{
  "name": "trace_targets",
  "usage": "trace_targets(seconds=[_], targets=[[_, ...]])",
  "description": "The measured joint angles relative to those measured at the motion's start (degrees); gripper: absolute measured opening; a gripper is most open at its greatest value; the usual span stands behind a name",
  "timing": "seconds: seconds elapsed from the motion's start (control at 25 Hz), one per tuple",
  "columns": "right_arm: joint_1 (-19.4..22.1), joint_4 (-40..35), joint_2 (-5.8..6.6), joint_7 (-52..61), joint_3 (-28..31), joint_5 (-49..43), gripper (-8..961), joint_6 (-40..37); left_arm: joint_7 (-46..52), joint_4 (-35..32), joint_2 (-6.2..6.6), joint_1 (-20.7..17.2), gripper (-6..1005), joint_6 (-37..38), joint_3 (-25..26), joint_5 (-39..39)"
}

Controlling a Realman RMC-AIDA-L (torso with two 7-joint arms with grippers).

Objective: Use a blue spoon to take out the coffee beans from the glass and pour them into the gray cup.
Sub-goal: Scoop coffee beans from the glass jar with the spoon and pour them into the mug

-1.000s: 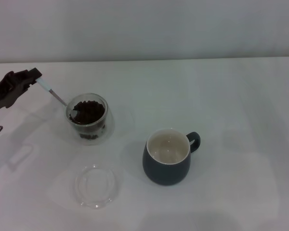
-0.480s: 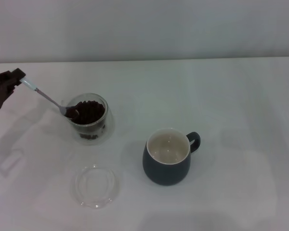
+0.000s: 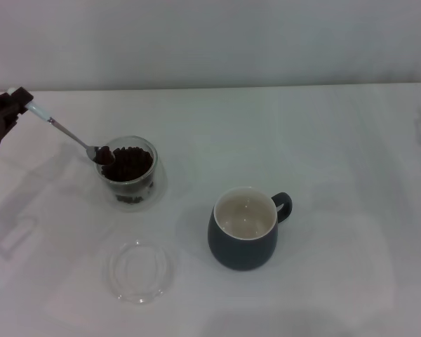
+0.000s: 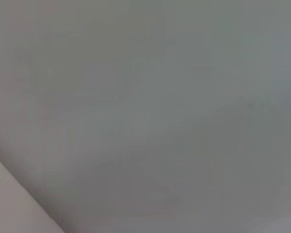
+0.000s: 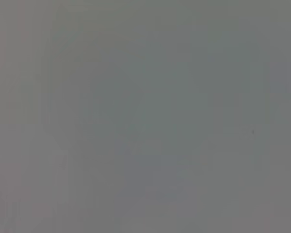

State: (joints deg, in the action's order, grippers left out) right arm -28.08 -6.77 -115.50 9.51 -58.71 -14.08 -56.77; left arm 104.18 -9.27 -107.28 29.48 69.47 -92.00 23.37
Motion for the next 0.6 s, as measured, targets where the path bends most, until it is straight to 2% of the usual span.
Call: trace_targets(seconds=[0.24, 0.6], targets=[[-0.14, -0.32, -0.22, 0.09, 0.0, -0.06, 473, -0.47, -0.37, -0.11, 0.11, 1.5, 132, 0.37, -0.47, 1.01], [-0.91, -0.42, -0.49, 0.26, 0.0, -0.07, 473, -2.48, -0.12, -0.33, -0.67, 6.97, 134, 0.59, -0.59, 5.68]])
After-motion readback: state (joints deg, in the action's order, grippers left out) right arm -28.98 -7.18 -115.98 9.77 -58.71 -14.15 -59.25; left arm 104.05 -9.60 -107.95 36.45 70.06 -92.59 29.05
